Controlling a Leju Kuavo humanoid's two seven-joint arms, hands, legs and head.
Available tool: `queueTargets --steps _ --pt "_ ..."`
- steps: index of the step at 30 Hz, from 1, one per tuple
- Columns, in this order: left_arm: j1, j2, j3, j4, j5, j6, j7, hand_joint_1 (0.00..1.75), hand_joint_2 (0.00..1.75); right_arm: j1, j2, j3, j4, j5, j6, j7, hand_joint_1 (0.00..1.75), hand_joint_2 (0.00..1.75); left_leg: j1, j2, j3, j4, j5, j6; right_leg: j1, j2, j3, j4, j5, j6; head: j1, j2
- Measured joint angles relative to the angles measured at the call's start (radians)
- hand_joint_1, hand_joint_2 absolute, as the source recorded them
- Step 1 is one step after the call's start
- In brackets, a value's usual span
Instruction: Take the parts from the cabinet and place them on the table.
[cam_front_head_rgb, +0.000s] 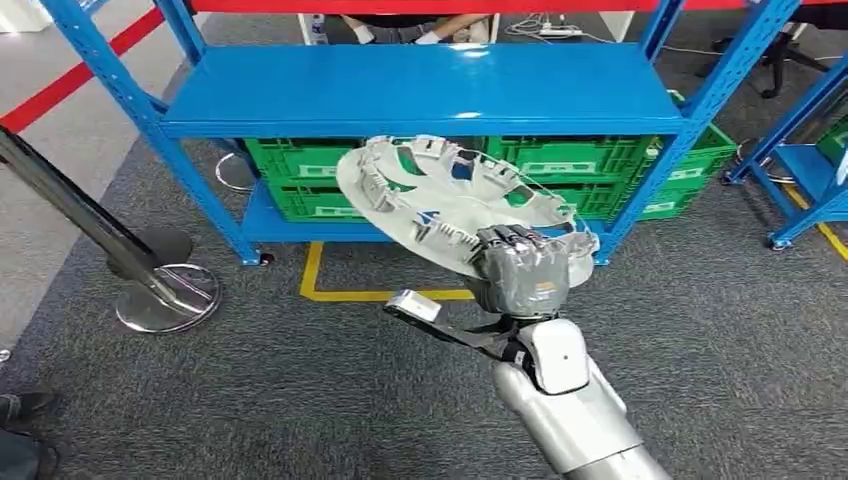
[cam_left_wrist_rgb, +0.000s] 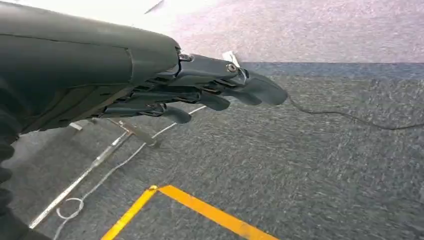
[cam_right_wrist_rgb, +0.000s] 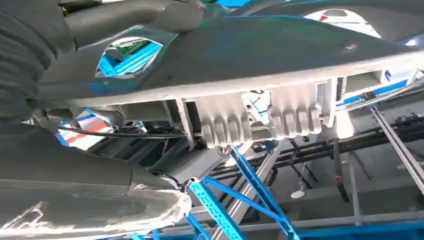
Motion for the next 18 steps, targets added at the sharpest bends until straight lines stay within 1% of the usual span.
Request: queueTargets --steps 1,2,3,4,5,6,7,8,9,10,11,12,13,14,15,16,17,18 --pt "0.001 0.000 0.000 0.001 0.000 0.000 -0.001 0.00 1.75 -0.001 0.000 0.002 0.000 0.000 0.000 0.000 1.75 1.75 -0.001 0.000 -0.008 0.005 0.005 0.006 -0.001 0.000 0.001 -0.001 0.008 0.007 0.001 0.000" --pt "0.000 0.000 0.001 0.002 0.001 0.000 -0.004 0.00 1.75 -0.002 0.000 0.005 0.000 0.000 0.000 0.000 1.75 1.75 -0.004 0.000 -0.011 0.008 0.008 0.011 -0.003 0.000 -0.002 -0.001 0.016 0.012 -0.005 0.000" --pt "0.000 0.000 0.002 0.002 0.001 0.001 -0.005 0.00 1.75 -0.002 -0.001 0.006 0.000 0.002 0.000 -0.001 1.75 1.75 -0.005 0.001 -0.016 0.006 0.016 0.022 -0.004 0.001 -0.004 -0.002 0.023 0.020 -0.001 0.000" --pt "-0.001 -0.001 0.002 0.002 0.002 0.001 -0.005 0.00 1.75 -0.003 -0.002 0.006 0.000 0.002 0.000 -0.001 1.75 1.75 0.000 0.007 -0.026 -0.003 0.029 0.035 -0.008 0.004 -0.013 0.006 0.008 0.024 -0.005 0.000" --pt "-0.003 -0.001 0.002 0.002 0.002 0.001 -0.006 0.00 1.75 -0.004 -0.004 0.006 0.000 0.002 0.000 -0.001 1.75 1.75 -0.002 0.008 -0.037 -0.003 0.040 0.043 -0.007 0.007 -0.032 0.036 -0.045 0.026 0.001 0.000" --pt "-0.004 -0.001 0.002 0.002 0.003 0.001 -0.006 0.00 1.75 -0.005 -0.006 0.006 0.000 0.002 0.000 -0.001 1.75 1.75 -0.002 0.008 -0.050 -0.003 0.050 0.048 -0.007 0.010 -0.049 0.097 -0.105 0.028 0.003 0.000" --pt "-0.004 -0.001 0.002 0.002 0.003 0.001 -0.006 0.00 1.75 -0.004 -0.007 0.006 0.000 0.002 0.000 -0.001 1.75 1.75 -0.004 0.008 -0.064 -0.003 0.061 0.050 -0.007 0.010 -0.066 0.172 -0.159 0.029 0.004 0.000" --pt "-0.004 -0.001 0.002 0.002 0.003 0.001 -0.006 0.00 1.75 -0.004 -0.008 0.006 0.000 0.002 0.000 -0.001 1.75 1.75 -0.007 0.008 -0.079 -0.002 0.074 0.051 -0.007 0.010 -0.081 0.246 -0.199 0.030 0.003 0.000" --pt "-0.005 -0.001 0.002 0.002 0.003 0.001 -0.006 0.00 1.75 -0.004 -0.010 0.006 0.002 0.002 0.000 -0.005 1.75 1.75 -0.009 0.009 -0.096 -0.001 0.086 0.051 -0.007 0.010 -0.084 0.297 -0.206 0.029 0.004 0.000" --pt "-0.005 -0.001 0.002 0.002 0.003 0.001 -0.006 0.00 1.75 -0.004 -0.011 0.006 0.003 0.000 0.000 0.009 1.75 1.75 -0.012 0.009 -0.112 -0.001 0.098 0.051 -0.007 0.010 -0.068 0.305 -0.178 0.026 0.003 0.000" --pt "-0.006 -0.001 0.002 0.003 0.003 0.001 -0.006 0.00 1.75 -0.006 -0.017 0.013 0.005 -0.007 0.000 0.042 1.75 1.75 -0.015 0.009 -0.126 -0.001 0.110 0.051 -0.006 0.010 -0.037 0.279 -0.138 0.023 0.003 0.000" --pt "-0.008 -0.001 0.002 0.004 0.003 0.002 -0.006 0.00 1.75 -0.010 -0.026 0.029 0.005 -0.010 0.000 0.072 1.75 1.75 -0.017 0.009 -0.141 -0.001 0.121 0.050 -0.005 0.010 0.010 0.224 -0.100 0.017 0.003 0.000" --pt "-0.009 -0.001 0.002 0.006 0.004 0.002 -0.006 0.00 1.75 -0.013 -0.032 0.041 0.005 -0.011 0.000 0.079 1.75 1.75 -0.018 0.008 -0.154 0.000 0.134 0.049 -0.002 0.010 0.075 0.137 -0.084 0.009 0.003 0.000" --pt "-0.010 -0.001 0.002 0.007 0.005 0.002 -0.007 0.00 1.75 -0.015 -0.033 0.042 0.005 -0.008 0.000 0.072 1.75 1.75 -0.018 0.007 -0.159 0.002 0.143 0.045 0.003 0.009 0.145 0.040 -0.113 0.000 0.003 0.000" --pt "-0.011 -0.001 0.003 0.009 0.005 0.003 -0.007 0.00 1.75 -0.018 -0.033 0.043 0.005 -0.006 0.000 0.061 1.75 1.75 -0.023 0.008 -0.168 0.003 0.151 0.039 0.006 0.009 0.201 -0.045 -0.140 -0.001 0.005 0.000" --pt "-0.012 -0.001 0.005 0.011 0.005 0.004 -0.008 0.00 1.75 -0.024 -0.033 0.045 0.007 -0.005 0.000 0.054 1.75 1.75 -0.023 0.010 -0.170 0.000 0.165 0.034 0.008 0.010 0.185 -0.049 -0.143 0.000 0.000 0.000" --pt "-0.015 -0.001 0.008 0.016 0.005 0.004 -0.009 0.00 1.75 -0.032 -0.034 0.048 0.010 -0.004 0.000 0.044 1.75 1.75 -0.019 0.012 -0.172 -0.004 0.179 0.029 0.010 0.013 0.175 -0.046 -0.133 -0.002 0.005 0.000" --pt "-0.017 -0.001 0.008 0.021 0.005 0.003 -0.009 0.00 1.75 -0.035 -0.034 0.048 0.013 -0.003 0.000 0.033 1.75 1.75 -0.018 0.012 -0.173 -0.008 0.189 0.024 0.013 0.012 0.168 -0.044 -0.126 -0.004 0.002 0.000"
